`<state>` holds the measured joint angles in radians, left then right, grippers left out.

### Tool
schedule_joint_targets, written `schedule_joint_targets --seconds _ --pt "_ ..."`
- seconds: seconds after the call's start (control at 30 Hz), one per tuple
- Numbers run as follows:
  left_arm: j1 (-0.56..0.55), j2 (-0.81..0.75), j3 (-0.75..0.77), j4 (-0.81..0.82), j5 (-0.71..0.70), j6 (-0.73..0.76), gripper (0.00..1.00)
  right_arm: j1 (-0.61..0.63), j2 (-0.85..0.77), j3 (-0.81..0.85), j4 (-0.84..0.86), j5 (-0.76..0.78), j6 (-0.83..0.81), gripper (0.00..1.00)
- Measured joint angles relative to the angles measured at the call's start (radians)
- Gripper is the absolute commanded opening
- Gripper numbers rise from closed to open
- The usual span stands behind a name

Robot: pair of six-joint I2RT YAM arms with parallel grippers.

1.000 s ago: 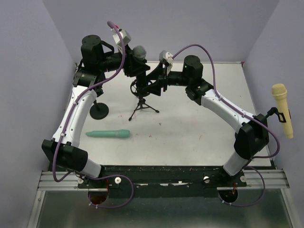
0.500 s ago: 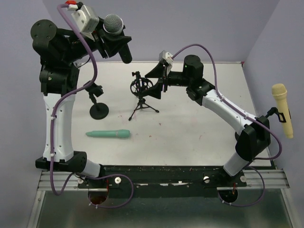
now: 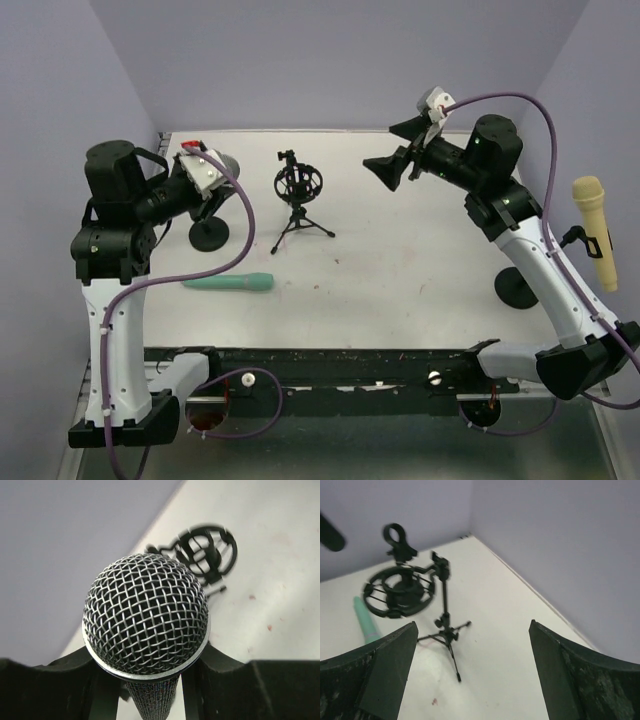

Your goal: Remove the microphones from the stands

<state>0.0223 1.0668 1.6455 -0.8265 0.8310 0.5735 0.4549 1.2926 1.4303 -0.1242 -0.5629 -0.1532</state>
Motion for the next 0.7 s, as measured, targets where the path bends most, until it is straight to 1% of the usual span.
schedule_joint_targets --seconds 0.1,0.13,0.2,0.27,0.3,0.4,0.43,0.53,0.63,0.7 --pt "0.0 -0.063 -0.153 -0.074 -0.048 0.158 0.0 -0.056 -0.02 -0.049 -0.038 0.063 0.006 0.99" --pt "0.0 -0.085 -0.235 -0.098 -0.078 0.249 0.0 -0.064 -0.02 -0.071 -0.053 0.083 0.002 0.99" --pt "0.0 -0.103 -0.356 -0.153 -0.123 0.361 0.0 -0.066 -0.019 -0.118 -0.084 0.115 -0.016 0.98" --pt "0.0 -0.102 -0.459 -0.175 -0.159 0.459 0.0 -0.066 -0.015 -0.145 -0.117 0.15 -0.036 0.98" --pt "-0.002 -0.088 -0.539 -0.183 -0.191 0.519 0.0 -0.068 -0.011 -0.15 -0.128 0.169 -0.046 0.98" --pt "-0.012 -0.047 -0.647 -0.178 -0.258 0.614 0.0 -0.076 -0.01 -0.152 -0.134 0.195 -0.063 0.98" --pt "-0.012 -0.038 -0.664 -0.165 -0.272 0.631 0.0 -0.079 -0.012 -0.153 -0.133 0.2 -0.066 0.98" --pt "-0.061 0.018 -0.707 -0.092 -0.343 0.68 0.0 -0.084 -0.018 -0.161 -0.132 0.203 -0.075 0.97" --pt "-0.114 0.098 -0.712 -0.011 -0.392 0.707 0.0 -0.089 -0.025 -0.172 -0.132 0.204 -0.085 0.97" --pt "-0.143 0.153 -0.712 0.048 -0.423 0.72 0.02 -0.091 -0.025 -0.172 -0.132 0.205 -0.093 0.97"
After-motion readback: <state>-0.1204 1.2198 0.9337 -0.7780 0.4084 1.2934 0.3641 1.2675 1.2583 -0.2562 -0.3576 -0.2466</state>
